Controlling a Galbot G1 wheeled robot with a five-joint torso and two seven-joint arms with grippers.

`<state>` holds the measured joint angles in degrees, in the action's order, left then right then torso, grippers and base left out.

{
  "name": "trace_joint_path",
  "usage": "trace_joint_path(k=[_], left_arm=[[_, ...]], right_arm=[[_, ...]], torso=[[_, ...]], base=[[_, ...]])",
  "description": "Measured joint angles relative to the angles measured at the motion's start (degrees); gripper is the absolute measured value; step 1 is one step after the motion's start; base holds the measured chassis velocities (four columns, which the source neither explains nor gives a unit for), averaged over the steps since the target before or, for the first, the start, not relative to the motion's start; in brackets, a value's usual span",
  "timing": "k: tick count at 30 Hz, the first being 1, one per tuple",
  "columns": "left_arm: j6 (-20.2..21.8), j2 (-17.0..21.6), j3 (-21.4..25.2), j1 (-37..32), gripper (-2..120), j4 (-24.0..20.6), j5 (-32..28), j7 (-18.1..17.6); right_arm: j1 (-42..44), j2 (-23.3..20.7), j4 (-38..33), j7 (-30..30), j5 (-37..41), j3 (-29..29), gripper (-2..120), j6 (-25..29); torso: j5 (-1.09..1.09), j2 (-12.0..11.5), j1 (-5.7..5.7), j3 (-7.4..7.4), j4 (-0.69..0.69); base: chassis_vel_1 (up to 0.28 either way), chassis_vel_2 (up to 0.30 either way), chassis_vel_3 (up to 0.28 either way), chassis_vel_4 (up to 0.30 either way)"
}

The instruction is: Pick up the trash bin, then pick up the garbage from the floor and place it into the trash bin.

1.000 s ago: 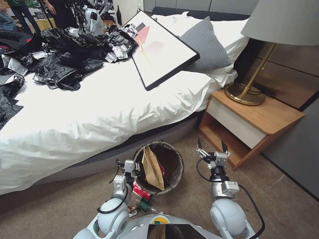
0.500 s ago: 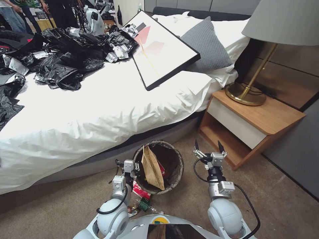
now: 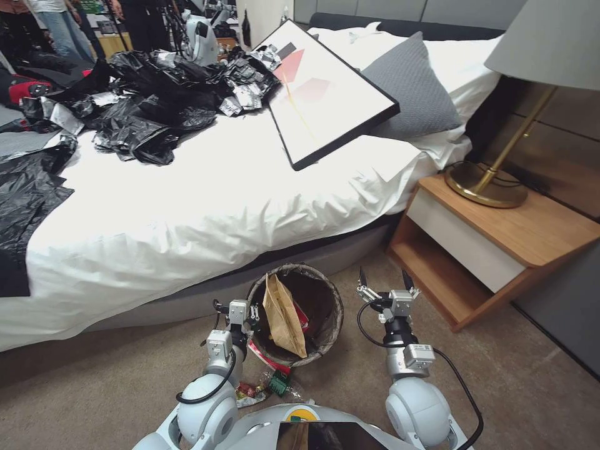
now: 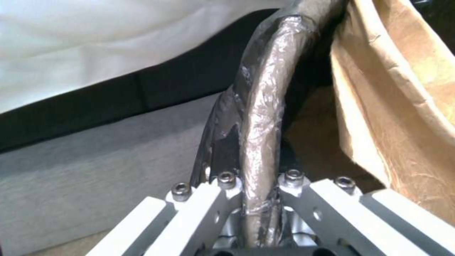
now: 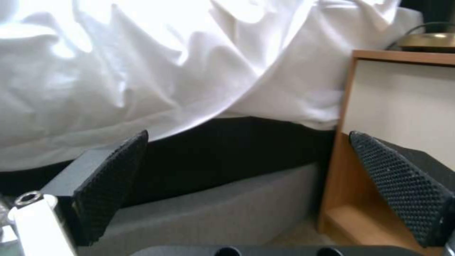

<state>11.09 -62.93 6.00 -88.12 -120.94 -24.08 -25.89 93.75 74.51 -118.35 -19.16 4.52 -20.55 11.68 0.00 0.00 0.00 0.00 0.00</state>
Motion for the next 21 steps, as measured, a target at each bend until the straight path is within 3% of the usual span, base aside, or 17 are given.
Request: trace_joint_path(k=[21], left_arm=[[0.0,0.1,0.6,-1.4,0,-0.7,0.7,0.0]], right_arm=[[-0.1,0.1,-0.6,-0.7,-0.3,0.4,100,-0.5]], torso=[[0.0,0.0,0.0,0.0,0.0]], base=[[0.045,0.042,0.042,0.044]])
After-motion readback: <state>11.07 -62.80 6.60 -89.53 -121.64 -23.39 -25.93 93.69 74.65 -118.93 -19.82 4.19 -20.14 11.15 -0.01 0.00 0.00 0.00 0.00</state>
